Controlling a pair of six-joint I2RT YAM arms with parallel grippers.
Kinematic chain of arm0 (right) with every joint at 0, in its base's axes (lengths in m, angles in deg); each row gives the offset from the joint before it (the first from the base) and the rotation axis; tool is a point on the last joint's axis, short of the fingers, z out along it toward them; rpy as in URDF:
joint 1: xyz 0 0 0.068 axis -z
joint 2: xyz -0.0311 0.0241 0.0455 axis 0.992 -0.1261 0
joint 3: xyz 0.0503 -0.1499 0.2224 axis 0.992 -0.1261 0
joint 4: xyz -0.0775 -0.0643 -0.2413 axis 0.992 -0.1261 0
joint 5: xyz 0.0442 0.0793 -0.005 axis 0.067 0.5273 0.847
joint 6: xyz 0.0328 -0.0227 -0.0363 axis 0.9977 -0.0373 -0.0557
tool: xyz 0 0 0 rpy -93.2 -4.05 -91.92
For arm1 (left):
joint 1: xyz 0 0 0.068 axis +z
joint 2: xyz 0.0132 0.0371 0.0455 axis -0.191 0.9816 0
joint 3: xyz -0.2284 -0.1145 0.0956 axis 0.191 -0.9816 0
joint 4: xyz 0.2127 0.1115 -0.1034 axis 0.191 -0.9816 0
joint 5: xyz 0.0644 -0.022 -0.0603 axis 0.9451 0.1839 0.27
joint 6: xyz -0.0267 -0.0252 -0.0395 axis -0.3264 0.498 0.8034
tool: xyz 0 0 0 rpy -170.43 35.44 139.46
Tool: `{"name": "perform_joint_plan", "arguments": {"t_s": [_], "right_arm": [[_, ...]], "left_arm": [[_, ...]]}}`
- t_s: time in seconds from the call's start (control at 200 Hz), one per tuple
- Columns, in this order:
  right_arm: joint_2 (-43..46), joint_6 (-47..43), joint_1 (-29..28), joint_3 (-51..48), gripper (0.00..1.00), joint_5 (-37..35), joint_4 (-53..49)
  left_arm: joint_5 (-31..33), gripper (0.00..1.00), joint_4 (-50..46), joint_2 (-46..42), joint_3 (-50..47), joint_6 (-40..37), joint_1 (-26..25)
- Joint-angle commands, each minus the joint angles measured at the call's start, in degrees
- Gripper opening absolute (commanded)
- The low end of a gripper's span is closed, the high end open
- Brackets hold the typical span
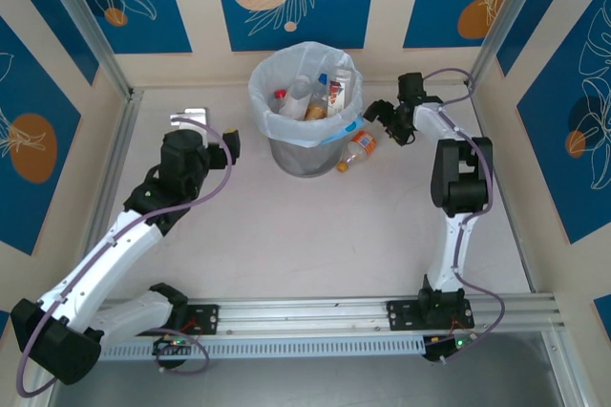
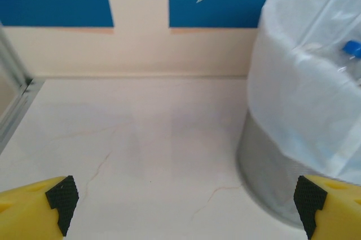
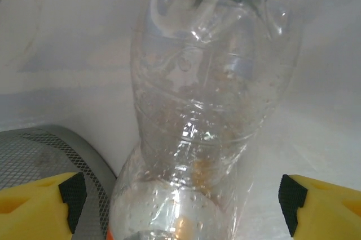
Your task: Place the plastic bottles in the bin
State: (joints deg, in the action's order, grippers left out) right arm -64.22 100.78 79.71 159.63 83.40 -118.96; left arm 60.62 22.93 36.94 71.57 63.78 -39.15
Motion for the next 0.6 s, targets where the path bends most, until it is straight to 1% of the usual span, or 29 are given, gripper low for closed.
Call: {"name": "perform_joint_plan", "arguments": {"t_s": [0.0, 0.17, 0.27, 0.38, 0.52, 0.595], "right_arm": [[-3.53, 0.35, -0.72, 4.53, 0.9, 2.42, -5.21], [-9.28, -1.05, -1.87, 11.19, 0.88, -0.8, -11.41], [-11.59, -2.01, -2.6, 13.23, 0.84, -2.12, -13.74], [-12.69, -2.97, -3.32, 13.51, 0.8, -4.78, -14.81], [-11.66, -2.89, -3.37, 11.72, 0.77, -6.08, -13.67], [-10.24, -3.09, -3.3, 10.25, 0.7, -7.55, -12.67]], "left_arm": [[3.93, 0.99, -2.43, -1.05, -1.39, 3.11, 0.9], [4.23, 0.99, -3.0, -0.71, -1.84, 3.51, 1.22], [4.4, 0.99, -3.17, -0.7, -2.1, 3.51, 1.25], [4.66, 0.99, -3.59, -0.77, -2.38, 3.51, 1.34], [4.94, 0.99, -4.01, -0.76, -2.56, 3.69, 1.47], [4.9, 0.99, -3.98, -0.74, -2.66, 3.78, 1.51]]}}
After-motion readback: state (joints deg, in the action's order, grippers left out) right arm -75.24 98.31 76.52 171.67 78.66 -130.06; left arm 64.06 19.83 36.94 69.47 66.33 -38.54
